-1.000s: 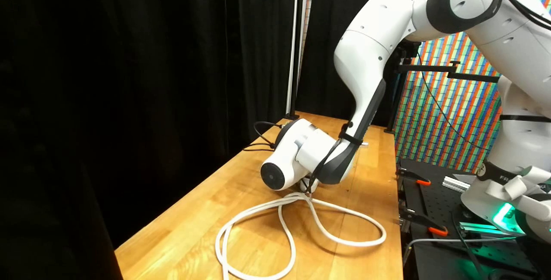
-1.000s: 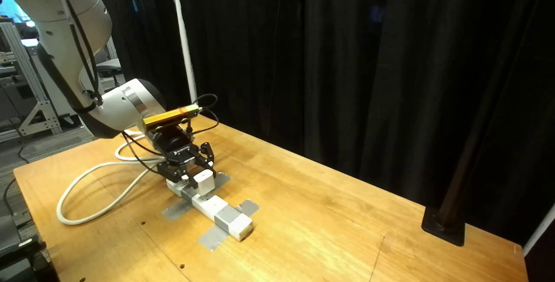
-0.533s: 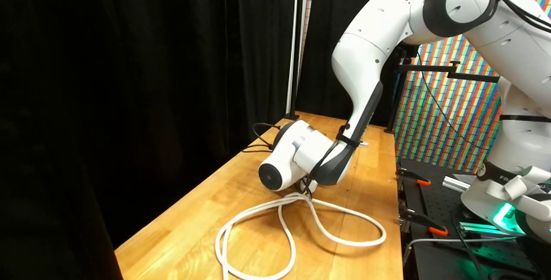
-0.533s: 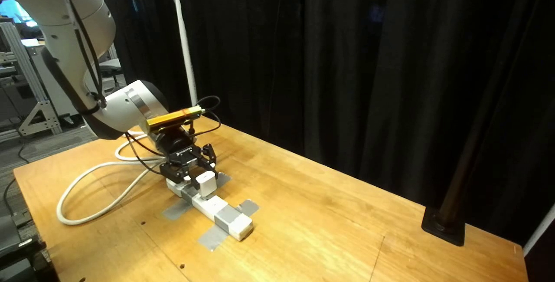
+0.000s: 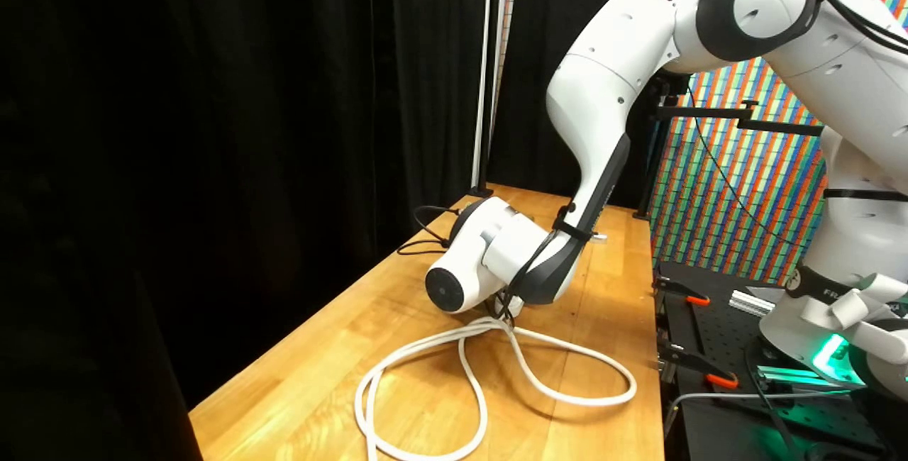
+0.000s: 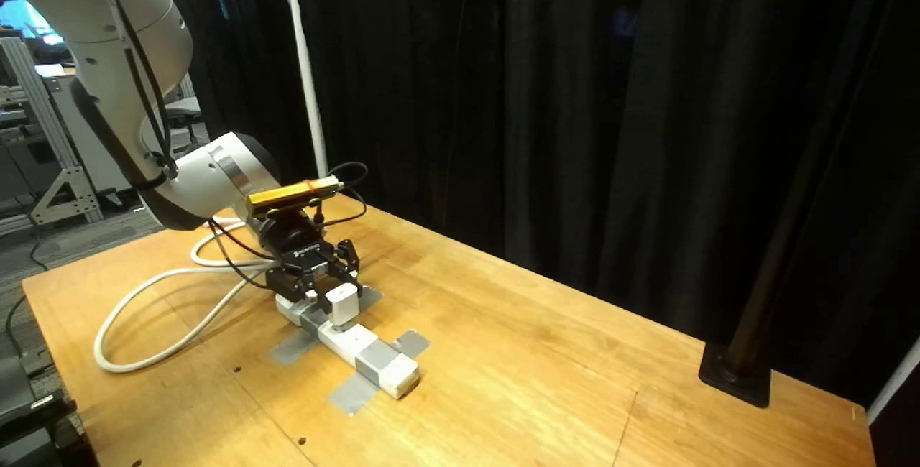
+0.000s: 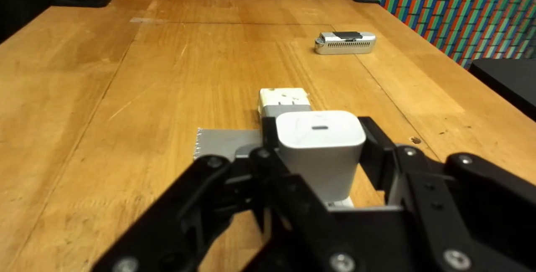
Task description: Plug the charger head into the extension cable
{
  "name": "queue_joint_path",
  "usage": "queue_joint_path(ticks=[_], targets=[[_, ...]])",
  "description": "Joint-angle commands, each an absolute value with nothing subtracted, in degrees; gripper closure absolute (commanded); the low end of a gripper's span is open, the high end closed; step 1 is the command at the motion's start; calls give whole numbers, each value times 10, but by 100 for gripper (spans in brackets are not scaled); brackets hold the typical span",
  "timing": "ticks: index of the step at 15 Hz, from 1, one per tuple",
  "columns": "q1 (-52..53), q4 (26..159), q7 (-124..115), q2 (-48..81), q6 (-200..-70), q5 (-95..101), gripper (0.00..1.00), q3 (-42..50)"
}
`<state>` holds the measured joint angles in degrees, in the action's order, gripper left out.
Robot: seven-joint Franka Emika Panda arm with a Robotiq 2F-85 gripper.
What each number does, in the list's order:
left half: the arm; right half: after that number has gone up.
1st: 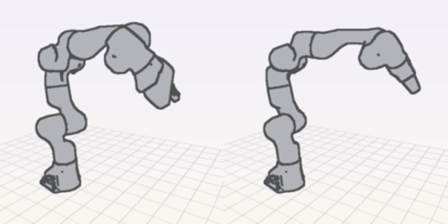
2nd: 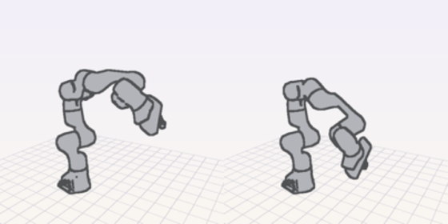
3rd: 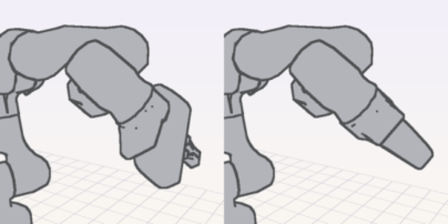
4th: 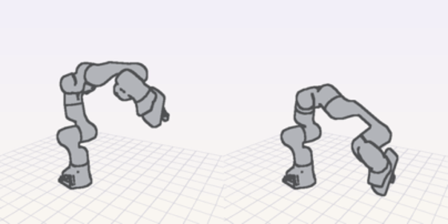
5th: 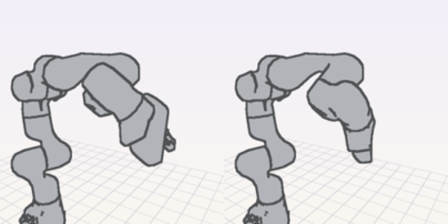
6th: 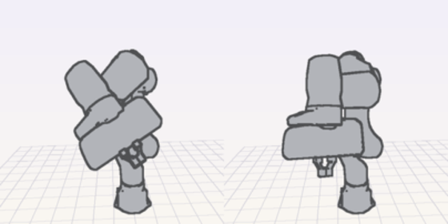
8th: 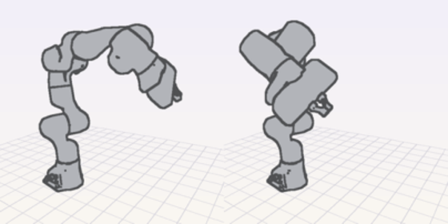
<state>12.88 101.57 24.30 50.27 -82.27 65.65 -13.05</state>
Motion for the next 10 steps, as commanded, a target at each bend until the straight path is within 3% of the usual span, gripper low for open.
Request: queue_joint_path(ticks=[1,10], targets=[[124,1005,261,513,-823,636,77,-135],[126,1008,254,514,-826,631,77,-139]])
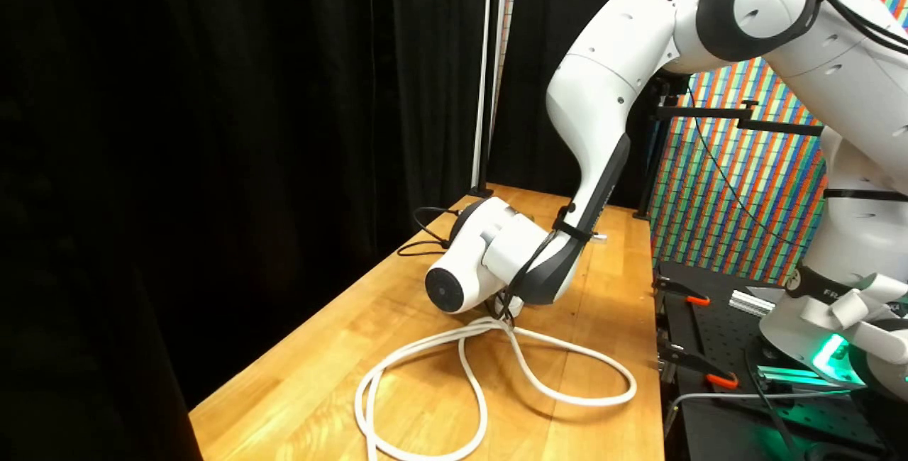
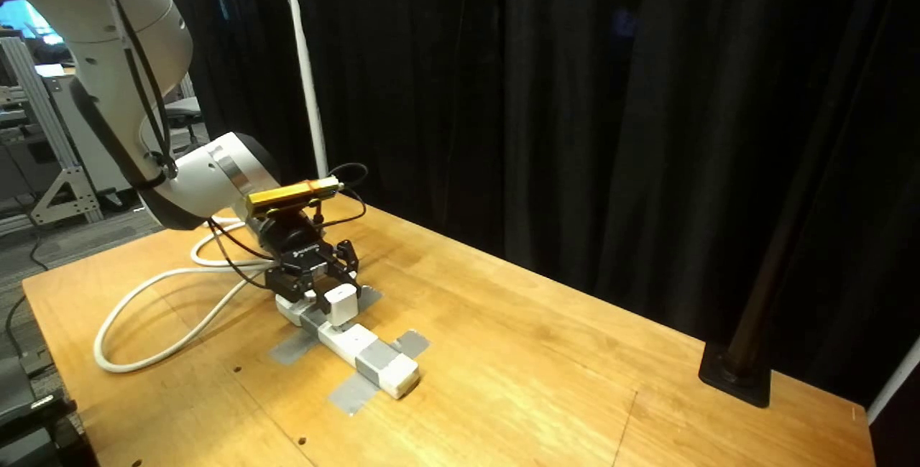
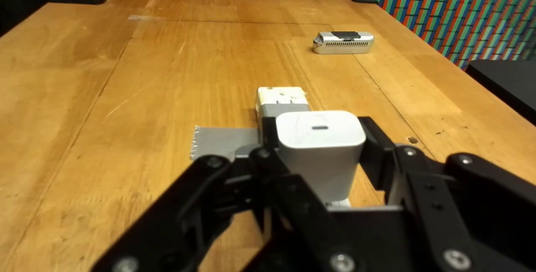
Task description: Plug the charger head into the extension cable
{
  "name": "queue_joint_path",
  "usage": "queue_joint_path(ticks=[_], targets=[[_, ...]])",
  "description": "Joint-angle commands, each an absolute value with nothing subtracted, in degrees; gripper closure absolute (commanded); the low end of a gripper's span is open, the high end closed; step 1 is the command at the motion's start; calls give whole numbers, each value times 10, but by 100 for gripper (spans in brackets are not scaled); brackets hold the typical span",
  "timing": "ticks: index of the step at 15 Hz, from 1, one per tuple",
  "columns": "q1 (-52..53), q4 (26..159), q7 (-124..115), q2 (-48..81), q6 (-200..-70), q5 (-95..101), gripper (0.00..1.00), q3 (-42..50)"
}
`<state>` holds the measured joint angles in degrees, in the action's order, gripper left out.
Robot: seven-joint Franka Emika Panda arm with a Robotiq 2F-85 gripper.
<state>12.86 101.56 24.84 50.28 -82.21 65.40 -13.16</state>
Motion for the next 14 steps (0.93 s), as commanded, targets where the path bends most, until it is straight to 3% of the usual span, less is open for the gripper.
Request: queue_joint_path(ticks=[1,14], targets=[[127,1009,253,514,-825,631,77,-140],[127,1017,254,512,-817,624,77,-142]])
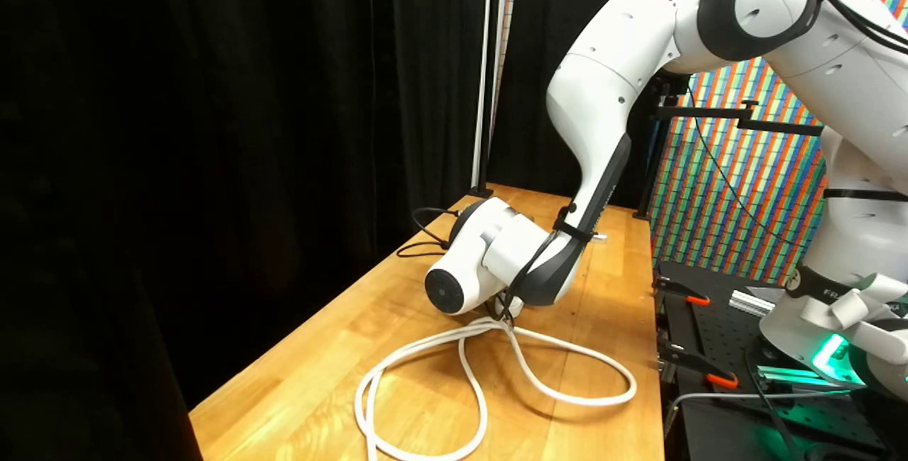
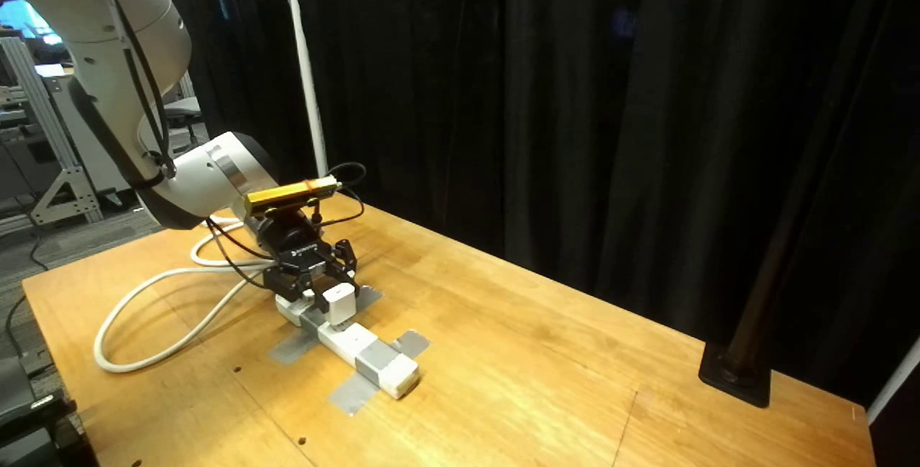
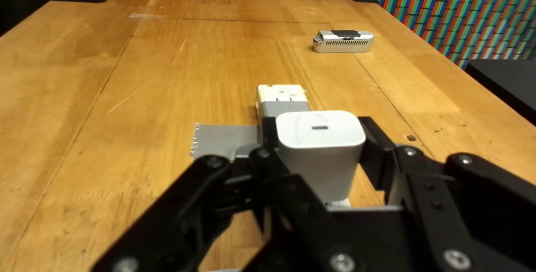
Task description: Plug the charger head into the extension cable
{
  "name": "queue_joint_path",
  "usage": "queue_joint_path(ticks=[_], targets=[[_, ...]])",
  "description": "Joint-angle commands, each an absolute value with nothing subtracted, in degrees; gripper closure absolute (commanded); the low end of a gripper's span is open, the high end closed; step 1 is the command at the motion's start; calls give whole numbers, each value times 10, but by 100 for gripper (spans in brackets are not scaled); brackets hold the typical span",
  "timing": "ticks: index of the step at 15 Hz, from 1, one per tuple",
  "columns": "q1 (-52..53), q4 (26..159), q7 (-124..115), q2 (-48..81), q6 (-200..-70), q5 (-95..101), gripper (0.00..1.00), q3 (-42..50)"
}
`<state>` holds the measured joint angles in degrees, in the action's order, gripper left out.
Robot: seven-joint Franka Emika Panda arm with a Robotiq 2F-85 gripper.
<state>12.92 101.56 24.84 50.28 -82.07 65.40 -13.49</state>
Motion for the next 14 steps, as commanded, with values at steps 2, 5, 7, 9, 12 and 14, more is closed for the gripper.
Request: queue_joint_path(ticks=[2,5,7,9,12,14], targets=[[126,1019,255,511,-816,622,77,-143],[126,1021,256,511,-815,620,77,-144],[125,1023,259,509,-816,618,77,-145],[124,1025,261,509,-817,617,77,-145],[125,1026,263,507,-812,615,77,-145],[125,1025,269,508,-807,612,77,-145]])
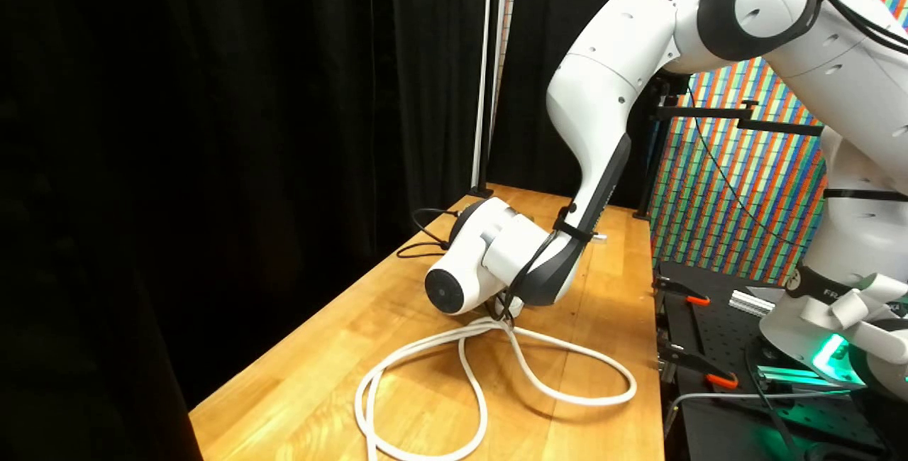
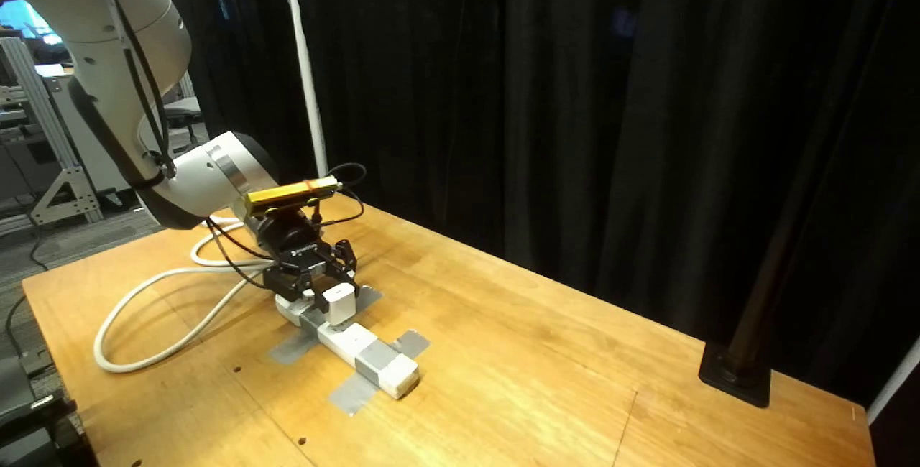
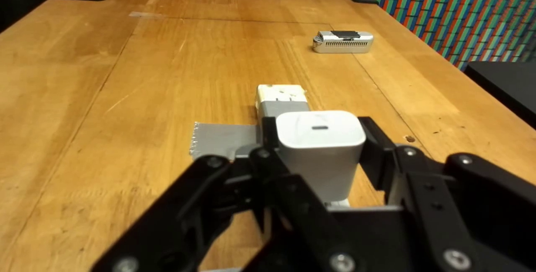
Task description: Plug the charger head into the extension cable
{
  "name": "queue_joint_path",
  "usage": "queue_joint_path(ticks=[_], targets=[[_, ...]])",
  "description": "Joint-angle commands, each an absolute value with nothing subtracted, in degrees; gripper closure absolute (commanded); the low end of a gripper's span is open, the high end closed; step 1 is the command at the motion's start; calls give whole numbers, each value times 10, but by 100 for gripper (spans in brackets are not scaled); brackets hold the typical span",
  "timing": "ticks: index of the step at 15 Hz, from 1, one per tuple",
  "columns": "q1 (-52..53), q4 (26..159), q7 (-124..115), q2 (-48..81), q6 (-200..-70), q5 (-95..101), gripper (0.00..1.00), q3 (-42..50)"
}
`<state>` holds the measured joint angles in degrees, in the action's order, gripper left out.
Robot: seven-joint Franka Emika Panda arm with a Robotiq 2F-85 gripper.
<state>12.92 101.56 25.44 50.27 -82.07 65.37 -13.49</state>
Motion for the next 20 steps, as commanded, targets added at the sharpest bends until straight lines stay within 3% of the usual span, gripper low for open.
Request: queue_joint_path(ticks=[1,20], targets=[[125,1024,272,508,-805,610,77,-145],[126,1002,289,544,-789,602,77,-140]])
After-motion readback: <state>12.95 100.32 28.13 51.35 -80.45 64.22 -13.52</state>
